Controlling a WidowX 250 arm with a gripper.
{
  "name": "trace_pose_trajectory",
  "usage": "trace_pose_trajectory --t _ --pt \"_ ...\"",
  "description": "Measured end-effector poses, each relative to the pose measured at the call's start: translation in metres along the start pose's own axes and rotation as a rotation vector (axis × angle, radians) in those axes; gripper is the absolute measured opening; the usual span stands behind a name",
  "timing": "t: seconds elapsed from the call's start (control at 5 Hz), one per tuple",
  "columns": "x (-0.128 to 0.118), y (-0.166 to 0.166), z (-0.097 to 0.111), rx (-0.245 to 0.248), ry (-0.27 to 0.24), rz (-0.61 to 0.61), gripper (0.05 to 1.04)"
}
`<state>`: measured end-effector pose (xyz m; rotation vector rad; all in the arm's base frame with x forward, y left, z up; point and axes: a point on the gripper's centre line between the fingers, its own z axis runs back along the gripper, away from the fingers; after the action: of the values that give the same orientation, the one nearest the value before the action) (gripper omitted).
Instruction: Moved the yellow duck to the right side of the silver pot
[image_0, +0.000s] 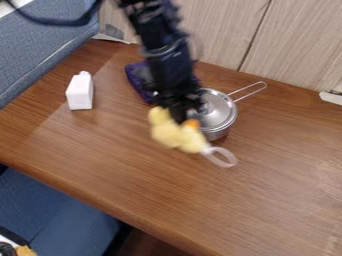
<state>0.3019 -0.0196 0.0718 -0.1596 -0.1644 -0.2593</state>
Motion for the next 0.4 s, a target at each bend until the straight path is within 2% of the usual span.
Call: trace_pose_trajectory --t 0.2,0.4 --pt "0.034 -0.018 -0.009 -0.057 -0.008 -0.026 0.083" --pt "0.063 -0.033 -0.022 -0.072 -0.016 -0.078 0.083"
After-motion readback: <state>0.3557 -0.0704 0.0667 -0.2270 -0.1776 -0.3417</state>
